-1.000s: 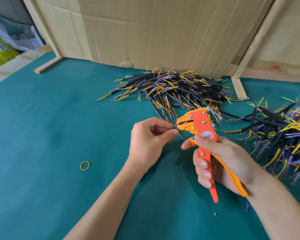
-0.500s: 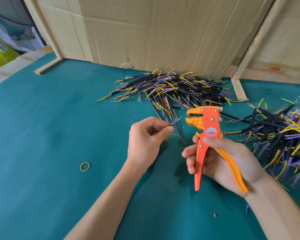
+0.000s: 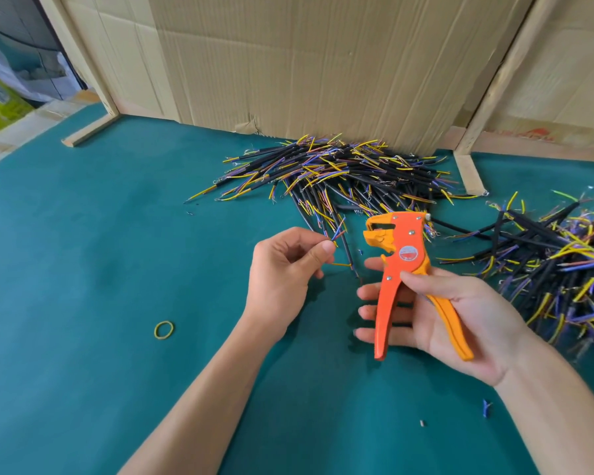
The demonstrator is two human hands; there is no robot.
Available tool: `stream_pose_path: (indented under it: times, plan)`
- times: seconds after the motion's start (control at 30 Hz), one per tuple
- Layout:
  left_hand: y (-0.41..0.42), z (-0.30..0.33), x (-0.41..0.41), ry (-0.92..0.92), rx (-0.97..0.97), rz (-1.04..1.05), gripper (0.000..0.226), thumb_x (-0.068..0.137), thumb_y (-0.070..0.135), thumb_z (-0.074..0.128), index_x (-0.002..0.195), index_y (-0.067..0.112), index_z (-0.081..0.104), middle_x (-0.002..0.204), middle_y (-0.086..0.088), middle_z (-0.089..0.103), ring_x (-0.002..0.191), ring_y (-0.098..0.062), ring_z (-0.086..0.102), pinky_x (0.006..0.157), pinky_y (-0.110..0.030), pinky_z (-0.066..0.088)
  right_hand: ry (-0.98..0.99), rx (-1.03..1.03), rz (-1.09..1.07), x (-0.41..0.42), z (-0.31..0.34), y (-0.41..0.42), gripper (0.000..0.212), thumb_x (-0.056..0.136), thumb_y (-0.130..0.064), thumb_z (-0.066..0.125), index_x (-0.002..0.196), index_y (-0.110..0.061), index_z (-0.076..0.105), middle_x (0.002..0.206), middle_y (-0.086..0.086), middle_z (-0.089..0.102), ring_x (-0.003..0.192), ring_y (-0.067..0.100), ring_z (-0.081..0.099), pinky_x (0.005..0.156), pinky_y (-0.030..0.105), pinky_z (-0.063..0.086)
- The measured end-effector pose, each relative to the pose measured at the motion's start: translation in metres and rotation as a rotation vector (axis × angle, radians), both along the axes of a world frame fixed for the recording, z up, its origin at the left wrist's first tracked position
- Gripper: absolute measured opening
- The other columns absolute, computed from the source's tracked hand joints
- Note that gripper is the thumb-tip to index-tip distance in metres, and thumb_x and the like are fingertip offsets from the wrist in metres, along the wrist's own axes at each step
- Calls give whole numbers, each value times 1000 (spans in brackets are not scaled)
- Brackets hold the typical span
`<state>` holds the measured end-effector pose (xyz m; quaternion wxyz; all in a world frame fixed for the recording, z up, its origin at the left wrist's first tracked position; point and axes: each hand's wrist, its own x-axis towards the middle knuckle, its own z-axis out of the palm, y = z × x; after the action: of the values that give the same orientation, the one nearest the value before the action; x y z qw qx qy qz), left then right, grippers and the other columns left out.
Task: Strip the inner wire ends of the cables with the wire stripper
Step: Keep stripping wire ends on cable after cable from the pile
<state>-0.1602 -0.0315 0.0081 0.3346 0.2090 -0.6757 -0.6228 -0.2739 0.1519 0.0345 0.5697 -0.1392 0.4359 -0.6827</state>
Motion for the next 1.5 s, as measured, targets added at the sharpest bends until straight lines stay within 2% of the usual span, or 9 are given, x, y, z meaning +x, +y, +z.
stream_pose_path:
  times: [0.07,0.13,0.2,0.37,0.63,0.87,1.23,1.37,1.5]
  plan:
    - [-1,0,0,0,-10,-13,12,92,12,72,81,9,72,68,2,70,52,-8,53,54,-14,41,16,11,29,2,1,-1,44,96,-22,58,134,1,60,103,28,65,85,42,66,82,59,55]
    - [-2,0,0,-6,-27,-29,12,93,14,72,81,10,72,69,2,70,53,-8,52,55,-15,42,49,15,57,3,2,-1,54,90,-29,72,134,0,59,98,24,64,80,38,65,78,56,56]
    - [-3,-1,1,-16,-51,-45,13,93,17,72,81,12,72,70,2,71,54,-10,52,57,-17,43,87,9,100,3,4,-1,62,83,-26,81,135,-2,58,96,23,63,79,37,64,76,54,55]
    - [-3,-2,1,-40,-110,-63,14,93,19,72,81,15,73,69,5,70,54,-9,53,56,-18,44,136,18,154,2,2,0,53,85,-17,75,133,-2,60,95,24,60,78,38,63,74,53,55]
    - [-4,-1,2,-29,-121,-71,14,95,17,70,81,17,74,68,7,70,53,-7,53,56,-15,42,149,11,163,3,3,0,54,82,-23,82,125,2,62,84,21,56,69,35,58,66,48,53]
    - [-3,-2,1,-44,-127,-70,15,95,20,69,82,17,74,69,6,70,53,-8,53,55,-17,42,85,-6,131,5,4,0,45,78,-29,87,108,-4,65,76,18,51,60,31,52,58,44,49]
    - [-2,-3,1,-48,-103,-64,15,97,16,66,86,11,74,70,6,71,53,-6,54,55,-12,40,76,16,114,7,6,-1,49,68,-27,93,99,-6,60,71,15,47,52,28,47,51,37,46]
    - [0,-2,1,-43,-90,-66,16,98,14,64,85,12,73,71,5,71,53,-7,53,54,-13,39,72,22,106,9,5,-1,40,72,-28,90,93,-8,62,69,13,46,49,25,45,47,37,44]
    - [0,0,1,-21,-68,-63,18,99,14,62,84,13,72,71,4,71,54,-8,53,53,-17,39,63,21,77,13,6,-5,30,86,-34,78,89,-10,61,65,8,44,45,21,42,44,32,42]
